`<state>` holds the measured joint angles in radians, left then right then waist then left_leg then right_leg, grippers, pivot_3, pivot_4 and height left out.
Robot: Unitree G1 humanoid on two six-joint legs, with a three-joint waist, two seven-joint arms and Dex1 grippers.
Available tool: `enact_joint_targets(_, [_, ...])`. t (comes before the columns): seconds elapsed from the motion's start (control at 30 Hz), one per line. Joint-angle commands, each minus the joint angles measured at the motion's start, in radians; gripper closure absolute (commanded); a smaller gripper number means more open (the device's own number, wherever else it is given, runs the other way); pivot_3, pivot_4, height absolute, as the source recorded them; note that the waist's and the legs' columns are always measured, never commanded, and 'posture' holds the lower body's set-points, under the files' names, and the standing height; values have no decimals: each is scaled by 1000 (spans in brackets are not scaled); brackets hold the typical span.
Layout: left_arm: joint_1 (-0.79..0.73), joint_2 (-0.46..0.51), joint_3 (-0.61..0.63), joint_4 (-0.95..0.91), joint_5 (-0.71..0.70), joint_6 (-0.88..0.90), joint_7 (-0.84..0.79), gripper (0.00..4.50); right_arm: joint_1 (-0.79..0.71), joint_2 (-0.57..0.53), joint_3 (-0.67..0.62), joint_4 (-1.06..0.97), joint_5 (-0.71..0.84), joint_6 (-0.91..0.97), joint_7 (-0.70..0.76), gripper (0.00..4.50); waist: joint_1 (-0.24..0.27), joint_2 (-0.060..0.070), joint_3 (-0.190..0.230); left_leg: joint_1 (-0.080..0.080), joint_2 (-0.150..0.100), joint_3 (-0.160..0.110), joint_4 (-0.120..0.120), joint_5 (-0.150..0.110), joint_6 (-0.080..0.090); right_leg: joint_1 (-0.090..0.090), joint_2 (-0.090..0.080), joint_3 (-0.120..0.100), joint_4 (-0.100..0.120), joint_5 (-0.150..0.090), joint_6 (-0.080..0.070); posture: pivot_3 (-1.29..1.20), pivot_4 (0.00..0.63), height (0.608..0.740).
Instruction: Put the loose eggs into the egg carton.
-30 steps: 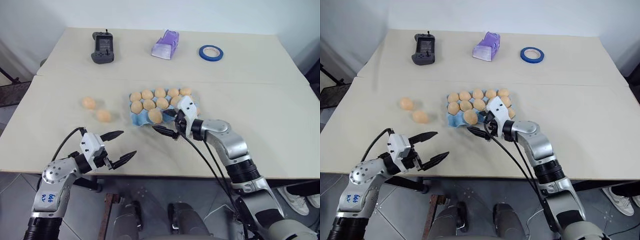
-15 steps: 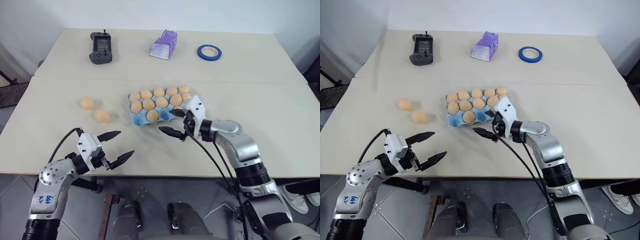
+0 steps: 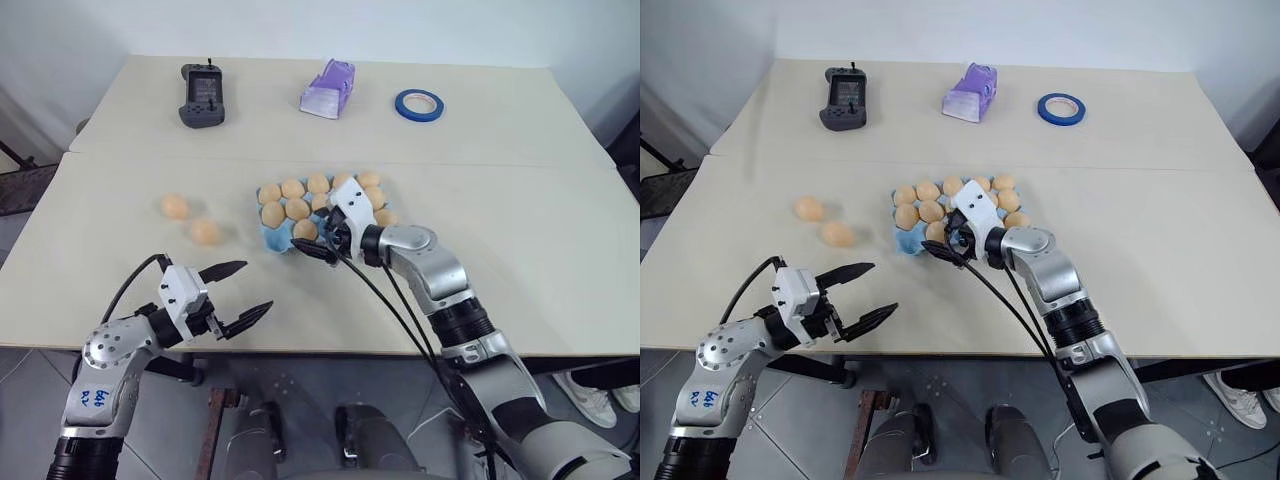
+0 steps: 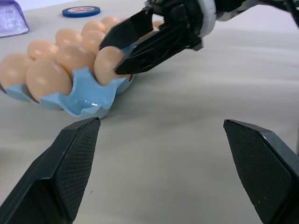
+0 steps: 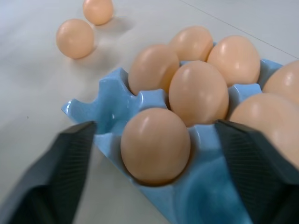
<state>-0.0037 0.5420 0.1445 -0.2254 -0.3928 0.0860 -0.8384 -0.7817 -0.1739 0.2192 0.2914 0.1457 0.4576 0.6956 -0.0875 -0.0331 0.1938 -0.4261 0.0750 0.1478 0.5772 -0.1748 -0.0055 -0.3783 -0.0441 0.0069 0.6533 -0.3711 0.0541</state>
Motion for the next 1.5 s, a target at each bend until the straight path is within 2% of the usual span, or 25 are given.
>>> enact_joint_targets(0.03, [10, -7, 6, -39, -15, -8, 10, 0, -14, 14, 4, -2, -5, -16, 3, 1655, 0, 0, 0, 0, 0, 0, 0, 0, 0, 0, 0, 0, 0, 0, 0, 0, 150, 740])
enact_joint_targets(0.17, [8, -10, 9, -37, -13, -11, 15, 0, -10, 14, 7, -20, -5, -21, 12, 3074, 0, 0, 0, 0, 0, 0, 0, 0, 0, 0, 0, 0, 0, 0, 0, 0, 150, 740])
enact_joint_targets(0.23, [8, -10, 10, -36, -12, -12, 16, 0, -10, 13, 2, -30, -1, -26, 14, 3500, 0, 0, 0, 0, 0, 0, 0, 0, 0, 0, 0, 0, 0, 0, 0, 0, 150, 740])
enact_joint_targets(0.5, [5, -11, 13, -25, -13, -17, 17, 0, 6, -62, -71, -126, 76, -2, 81, 3500, 2, 0, 0, 0, 0, 0, 0, 0, 0, 0, 0, 0, 0, 0, 0, 0, 150, 740])
enact_joint_targets(0.63, [4, -13, 12, -24, -14, -16, 19, 0, 30, -118, -94, -106, 69, -11, 89, 3500, 2, 0, 0, 0, 0, 0, 0, 0, 0, 0, 0, 0, 0, 0, 0, 0, 150, 740])
enact_joint_targets(0.8, [2, -19, 5, -17, -11, -20, 18, 0, 50, -134, -94, -68, 64, -20, 88, 3500, -3, 0, 0, 0, 0, 0, 0, 0, 0, 0, 0, 0, 0, 0, 0, 0, 150, 740])
enact_joint_targets(0.93, [7, -22, 5, -17, -14, -19, 14, 0, 62, -110, -102, -75, 89, -54, 100, 2333, -2, 0, 0, 0, 0, 0, 0, 0, 0, 0, 0, 0, 0, 0, 0, 0, 150, 740])
enact_joint_targets(1.13, [24, -16, 19, -29, -15, -15, 20, 0, 111, -143, -122, -137, 119, -122, 161, 199, 2, 0, 0, 0, 0, 0, 0, 0, 0, 0, 0, 0, 0, 0, 0, 0, 150, 740])
enact_joint_targets(1.17, [36, -13, 32, -35, -20, -10, 24, 0, 144, -164, -142, -166, 145, -161, 202, 44, 5, 0, 0, 0, 0, 0, 0, 0, 0, 0, 0, 0, -1, 0, 0, 0, 150, 740])
enact_joint_targets(1.27, [96, -3, 88, -64, -61, 17, 29, 0, 252, -231, -207, -215, 224, -286, 345, 44, 8, 0, 0, -1, 0, -1, 0, -1, 1, 1, 0, -1, -3, 0, 0, 0, 150, 740])
enact_joint_targets(1.37, [146, 9, 129, -87, -77, 27, 33, 0, 299, -283, -224, -186, 227, -265, 359, 44, 4, 0, 0, -1, 0, 0, 0, -2, 3, 2, 0, -1, -6, 0, 1, 0, 150, 740])
enact_joint_targets(1.5, [213, -4, 234, -89, -76, 18, 100, 0, 349, -285, -268, -148, 265, -414, 450, 44, -4, 0, 0, 1, 0, 0, 1, -2, 2, 3, 1, 0, -4, 0, 1, 0, 150, 740])
